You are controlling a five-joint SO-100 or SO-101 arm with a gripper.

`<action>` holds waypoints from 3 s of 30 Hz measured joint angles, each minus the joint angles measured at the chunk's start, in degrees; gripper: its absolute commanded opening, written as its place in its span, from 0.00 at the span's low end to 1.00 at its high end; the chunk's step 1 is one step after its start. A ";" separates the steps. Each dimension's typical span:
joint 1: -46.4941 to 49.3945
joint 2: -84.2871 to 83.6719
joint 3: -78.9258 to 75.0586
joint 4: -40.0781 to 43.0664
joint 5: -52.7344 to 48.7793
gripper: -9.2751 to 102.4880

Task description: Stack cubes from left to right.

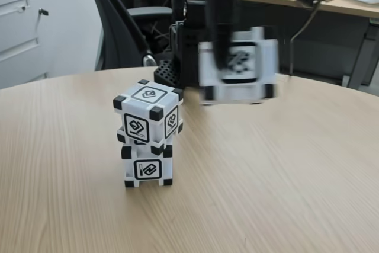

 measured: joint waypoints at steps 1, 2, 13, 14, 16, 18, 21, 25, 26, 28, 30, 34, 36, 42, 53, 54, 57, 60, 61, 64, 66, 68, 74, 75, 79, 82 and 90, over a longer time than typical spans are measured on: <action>1.23 0.00 0.00 0.00 -0.62 0.08; 2.37 0.00 0.00 0.00 -1.32 0.08; 10.90 0.00 -0.18 0.09 -6.24 0.08; 11.43 0.00 -0.18 0.09 -6.33 0.08; 12.04 0.00 -0.18 0.09 -6.33 0.08; 12.13 0.00 -0.18 0.26 -5.89 0.08; 12.04 0.00 -0.18 1.58 -3.96 0.08; 11.95 0.00 -0.18 5.98 -1.67 0.08; 11.95 0.00 -0.18 7.21 -1.23 0.08; 11.95 0.00 -0.18 9.40 -0.97 0.08; 11.95 0.00 -0.18 10.90 -0.97 0.08; 11.95 0.00 -0.18 12.66 -0.97 0.08; 11.95 0.00 -0.26 13.36 -1.41 0.08; 11.95 0.09 -0.79 16.87 -2.02 0.08; 11.95 0.09 -0.88 18.19 -2.72 0.08; 11.95 0.09 -0.88 18.19 -2.99 0.08; 12.22 0.09 -0.88 18.19 -3.69 0.08; 12.22 0.09 -0.88 18.19 -4.57 0.08; 12.22 0.09 -0.88 18.19 -4.92 0.08; 12.22 0.09 -0.88 18.19 -5.54 0.11; 12.22 0.09 -0.88 18.19 -5.54 0.13; 12.22 0.09 -0.88 18.19 -5.54 0.15; 12.22 0.09 -0.88 18.19 -5.54 0.20; 12.22 0.09 -0.88 18.19 -5.54 0.22; 12.22 0.09 -0.88 18.19 -5.54 0.23; 12.22 0.09 -0.88 18.19 -5.54 0.10; 12.22 0.09 -0.88 18.19 -5.36 0.08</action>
